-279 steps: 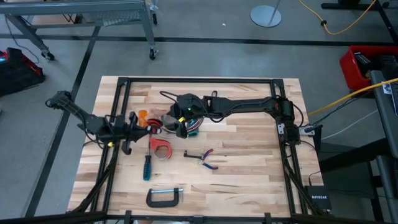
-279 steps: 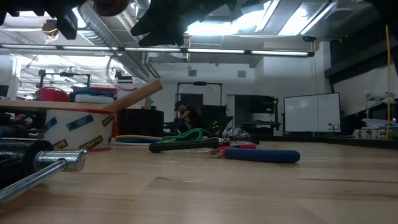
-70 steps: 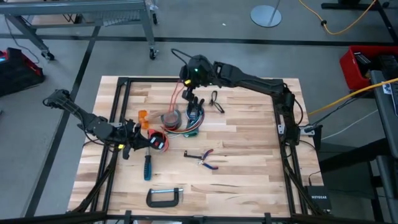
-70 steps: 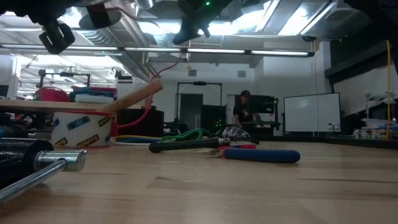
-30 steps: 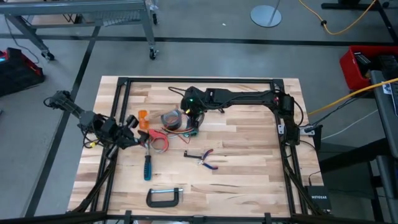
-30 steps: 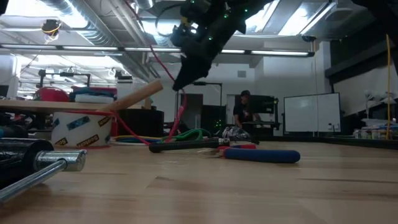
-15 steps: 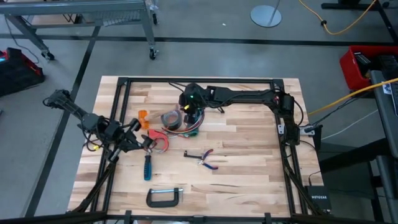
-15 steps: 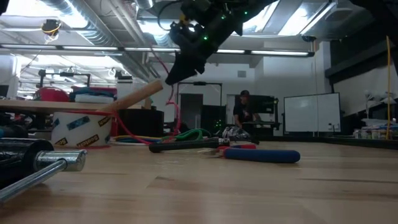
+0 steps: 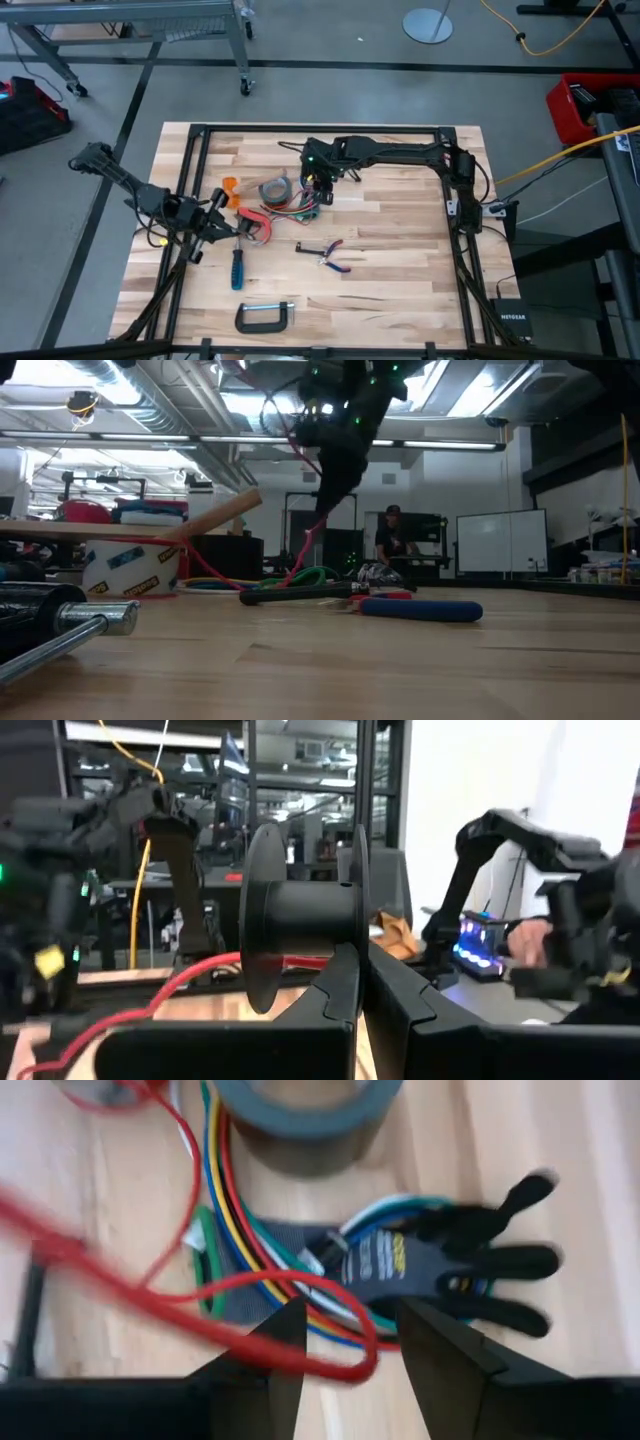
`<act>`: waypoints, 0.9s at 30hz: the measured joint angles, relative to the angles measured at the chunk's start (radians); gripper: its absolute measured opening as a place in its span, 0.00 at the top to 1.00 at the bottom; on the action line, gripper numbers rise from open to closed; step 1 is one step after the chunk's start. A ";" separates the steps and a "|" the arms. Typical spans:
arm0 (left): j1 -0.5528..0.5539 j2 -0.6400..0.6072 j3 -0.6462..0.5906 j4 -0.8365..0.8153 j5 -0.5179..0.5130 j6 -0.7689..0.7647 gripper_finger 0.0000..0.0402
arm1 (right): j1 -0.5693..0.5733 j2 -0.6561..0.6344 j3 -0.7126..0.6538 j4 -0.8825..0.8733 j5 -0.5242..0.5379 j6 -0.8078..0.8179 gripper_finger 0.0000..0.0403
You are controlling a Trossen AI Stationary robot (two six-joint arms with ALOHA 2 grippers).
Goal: Coil cords
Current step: Uncoil the red wire from the black spool
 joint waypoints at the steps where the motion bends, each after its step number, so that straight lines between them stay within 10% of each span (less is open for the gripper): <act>1: 0.000 0.008 0.000 0.000 -0.009 0.000 1.00 | 0.000 -0.013 0.001 0.006 -0.005 0.000 0.60; 27: 0.000 0.053 0.000 -0.012 -0.037 0.130 1.00 | 0.001 -0.041 0.118 -0.199 -0.174 0.057 0.60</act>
